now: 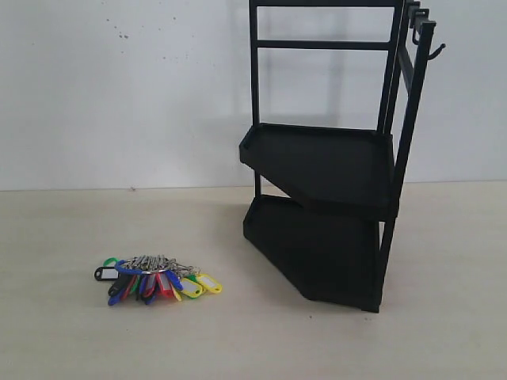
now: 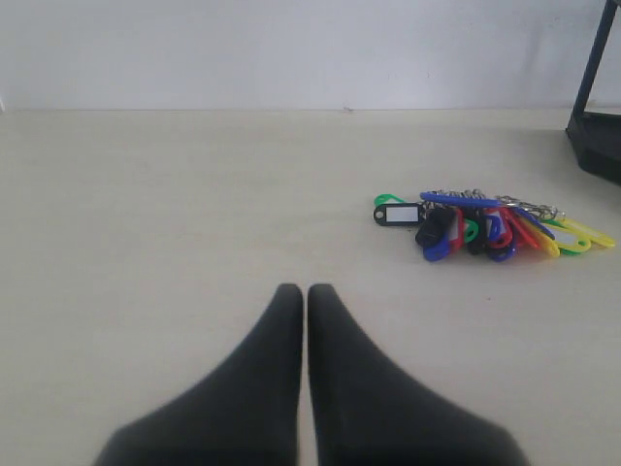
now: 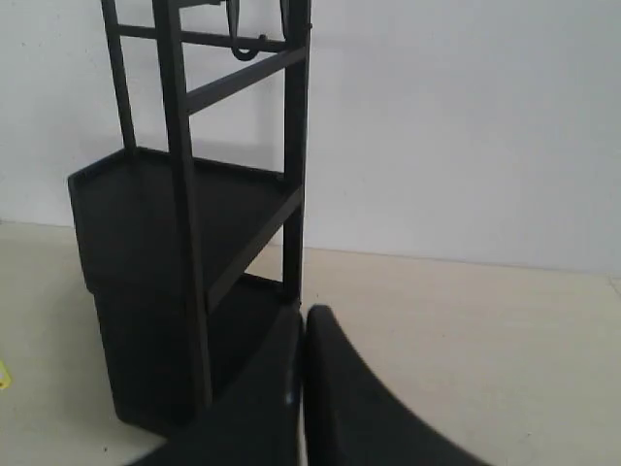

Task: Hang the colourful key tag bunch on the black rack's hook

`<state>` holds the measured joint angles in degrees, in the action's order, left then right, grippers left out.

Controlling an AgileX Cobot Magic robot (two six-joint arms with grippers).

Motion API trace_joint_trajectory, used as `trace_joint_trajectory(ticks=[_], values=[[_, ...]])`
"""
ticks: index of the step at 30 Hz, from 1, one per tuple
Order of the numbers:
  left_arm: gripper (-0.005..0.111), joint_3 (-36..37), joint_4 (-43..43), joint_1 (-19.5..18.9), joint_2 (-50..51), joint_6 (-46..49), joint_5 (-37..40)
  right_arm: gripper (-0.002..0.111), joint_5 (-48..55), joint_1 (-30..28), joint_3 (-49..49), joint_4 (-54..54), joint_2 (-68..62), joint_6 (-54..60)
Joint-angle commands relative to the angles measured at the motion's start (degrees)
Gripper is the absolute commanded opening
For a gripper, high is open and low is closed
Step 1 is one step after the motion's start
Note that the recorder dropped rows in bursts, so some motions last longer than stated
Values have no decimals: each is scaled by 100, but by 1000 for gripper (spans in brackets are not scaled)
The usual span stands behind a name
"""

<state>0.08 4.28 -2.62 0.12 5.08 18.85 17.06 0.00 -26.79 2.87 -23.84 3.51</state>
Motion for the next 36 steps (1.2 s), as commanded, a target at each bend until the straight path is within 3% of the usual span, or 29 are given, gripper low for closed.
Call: trace_joint_trajectory(ticks=[1,5,8,10,14,17,25,29,36], values=[[4,-8,43,-14,-12,-60,-87,0,-452,-49,-91,-15,-427,-28],[4,-8,43,-14,-12,-60,-87,0,-726,-36,-91,270,-602,-207],[4,-8,43,-14,-12,-60,-87,0,-447,330,-91,281,-1180,-61],[4,-8,43,-14,-12,-60,-87,0,-380,886,-91,281,-1782,289],[4,-8,43,-14,-12,-60,-87,0,-883,2755,-373,281,-3323,1415],[4,-8,43,-14,-12,-60,-87,0,-753,3678,-1609,281,-5036,1433],[4,-8,43,-14,-12,-60,-87,0,2239,3849,-4853,258,-7772,2245],[4,-8,43,-14,-12,-60,-87,0,2413,4174,-5771,231,-8496,2903],[4,-8,43,-14,-12,-60,-87,0,1968,4702,-6969,-511,-9449,2703]])
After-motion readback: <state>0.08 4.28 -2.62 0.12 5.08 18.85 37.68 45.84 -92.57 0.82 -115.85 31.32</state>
